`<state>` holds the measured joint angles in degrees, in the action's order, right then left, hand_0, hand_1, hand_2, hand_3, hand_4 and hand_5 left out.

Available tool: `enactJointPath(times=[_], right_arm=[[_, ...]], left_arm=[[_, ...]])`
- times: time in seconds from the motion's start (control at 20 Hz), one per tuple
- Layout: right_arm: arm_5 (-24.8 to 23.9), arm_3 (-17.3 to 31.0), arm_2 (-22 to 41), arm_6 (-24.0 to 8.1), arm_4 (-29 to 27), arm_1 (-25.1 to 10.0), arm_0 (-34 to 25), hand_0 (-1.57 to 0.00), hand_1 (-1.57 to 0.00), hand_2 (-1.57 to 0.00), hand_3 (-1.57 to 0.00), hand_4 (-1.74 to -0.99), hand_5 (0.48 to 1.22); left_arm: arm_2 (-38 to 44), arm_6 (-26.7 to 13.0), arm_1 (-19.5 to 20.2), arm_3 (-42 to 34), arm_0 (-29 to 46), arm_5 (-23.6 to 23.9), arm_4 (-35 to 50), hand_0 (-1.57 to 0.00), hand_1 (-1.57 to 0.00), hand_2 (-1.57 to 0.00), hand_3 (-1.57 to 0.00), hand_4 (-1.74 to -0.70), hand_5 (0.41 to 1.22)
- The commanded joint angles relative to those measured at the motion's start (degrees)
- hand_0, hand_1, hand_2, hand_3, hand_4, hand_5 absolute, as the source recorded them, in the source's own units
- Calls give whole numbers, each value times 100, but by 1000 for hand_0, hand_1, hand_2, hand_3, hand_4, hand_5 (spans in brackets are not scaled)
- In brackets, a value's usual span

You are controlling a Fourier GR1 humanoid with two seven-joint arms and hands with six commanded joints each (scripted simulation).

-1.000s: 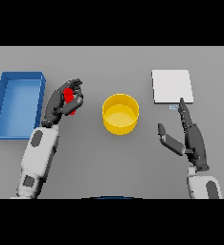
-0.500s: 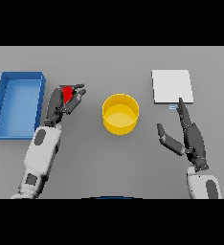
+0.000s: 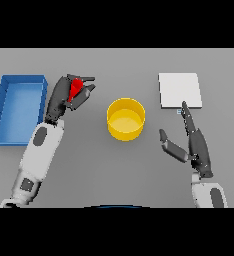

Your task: Pick up the red beaker and tilt it to pour out 1 green nut into yellow bowl. Pick up the yellow bowl and place it on the metallic measuring scale.

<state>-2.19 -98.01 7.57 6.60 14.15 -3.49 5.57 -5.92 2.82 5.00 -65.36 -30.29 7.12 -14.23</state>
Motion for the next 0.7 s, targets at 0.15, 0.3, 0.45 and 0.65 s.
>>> enactJointPath(times=[0.15, 0.3, 0.45, 0.65], right_arm=[[-18, -130, 3, -118, 47, -39, 52, 1, 1, 1, 1, -1243, 696], [-9, -169, 12, -166, 49, -42, 117, 1, 1, 1, 1, -1243, 710], [4, -109, -37, -176, 12, -71, 76, 1, 1, 1, 1, -1254, 717], [104, -149, -28, -150, -83, -78, 59, 1, 1, 1, 1, -1267, 721]], left_arm=[[-614, -436, 471, -160, -178, -358, -527, -1563, -1563, -1563, -1563, -1733, 1117], [-811, -504, 542, -189, -203, -394, -615, -1563, -1563, -1563, -1563, -1733, 1113], [-1357, -729, 803, -1, -616, -471, -1283, -1567, -1567, -1567, -1567, -1737, 1112], [-2266, -763, 1059, 378, -1255, -684, -2290, -1569, -1569, -1569, -1569, -1739, 1152]])
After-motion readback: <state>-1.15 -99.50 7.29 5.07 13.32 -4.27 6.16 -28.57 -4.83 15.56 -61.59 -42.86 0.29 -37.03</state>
